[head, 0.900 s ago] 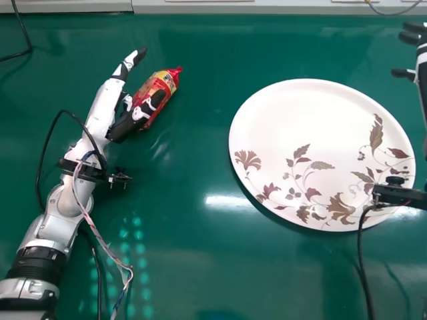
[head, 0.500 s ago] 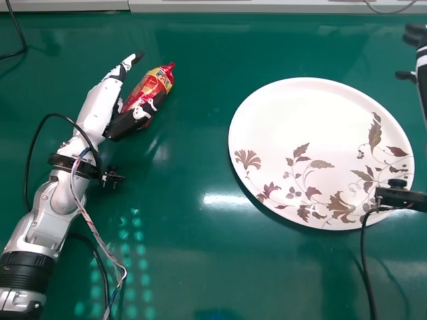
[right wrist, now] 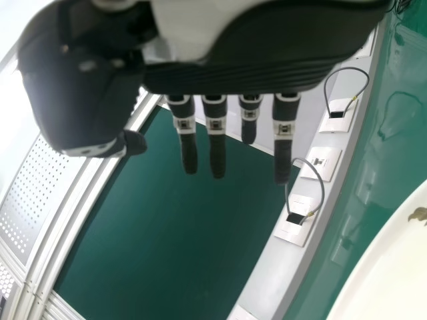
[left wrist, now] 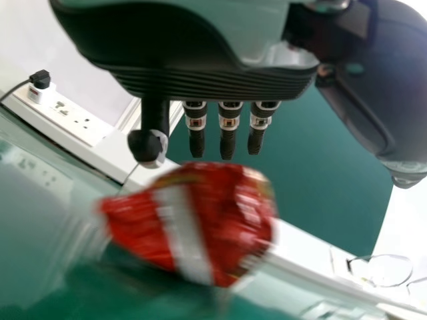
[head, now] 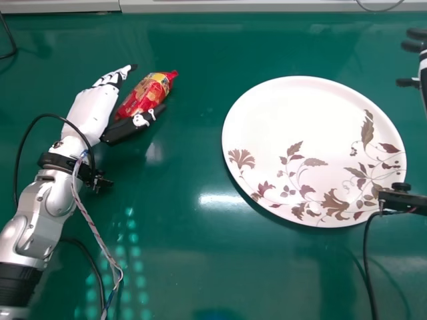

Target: Pick up biscuit and place it in the plate

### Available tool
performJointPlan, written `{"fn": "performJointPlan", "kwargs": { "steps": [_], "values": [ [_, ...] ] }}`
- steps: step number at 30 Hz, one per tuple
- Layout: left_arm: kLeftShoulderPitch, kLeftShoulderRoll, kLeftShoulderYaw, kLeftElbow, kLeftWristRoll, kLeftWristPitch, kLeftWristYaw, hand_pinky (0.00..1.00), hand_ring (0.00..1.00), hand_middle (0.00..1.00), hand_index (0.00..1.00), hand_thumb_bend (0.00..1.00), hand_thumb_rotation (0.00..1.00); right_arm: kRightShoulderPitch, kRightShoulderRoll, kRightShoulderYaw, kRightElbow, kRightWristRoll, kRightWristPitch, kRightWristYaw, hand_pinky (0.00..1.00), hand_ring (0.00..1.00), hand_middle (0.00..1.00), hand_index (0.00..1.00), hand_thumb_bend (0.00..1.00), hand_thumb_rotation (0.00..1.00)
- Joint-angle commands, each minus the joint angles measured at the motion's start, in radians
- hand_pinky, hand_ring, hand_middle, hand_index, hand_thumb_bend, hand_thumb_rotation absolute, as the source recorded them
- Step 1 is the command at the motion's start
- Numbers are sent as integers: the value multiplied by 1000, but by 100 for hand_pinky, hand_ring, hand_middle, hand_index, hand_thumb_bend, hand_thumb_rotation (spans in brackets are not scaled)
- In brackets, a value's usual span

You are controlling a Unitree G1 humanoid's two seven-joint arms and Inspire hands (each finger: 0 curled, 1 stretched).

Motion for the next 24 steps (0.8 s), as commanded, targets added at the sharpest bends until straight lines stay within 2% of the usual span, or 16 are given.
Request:
{"fn": "performJointPlan", "kwargs": {
  "steps": [1,5,7,11,14,24],
  "values": [
    [72,26,-19,11,32,42,-28,0,100,100,100,100,94,15,-8,4,-14,-11,-2,6,65,76,82,84,38,55],
    [79,36,-18,-11,34,45,-21,0,100,100,100,100,95,14,-6,6,-12,-13,-4,9,64,76,81,84,38,54],
    [85,43,-16,-40,40,66,-36,0,100,100,100,100,97,14,-7,7,-9,-15,-5,8,63,75,81,83,38,53],
    [95,53,-13,-80,52,90,-51,0,100,100,100,100,93,13,-8,12,-2,-26,-5,6,63,74,80,83,39,53],
    [97,62,-13,-98,60,102,-61,0,100,100,100,100,96,10,-5,13,2,-24,-10,8,63,75,80,83,37,51],
    [62,73,-37,-75,73,133,-109,0,100,100,100,100,95,3,-3,15,1,-25,1,10,63,75,80,83,37,51]
  ]
}}
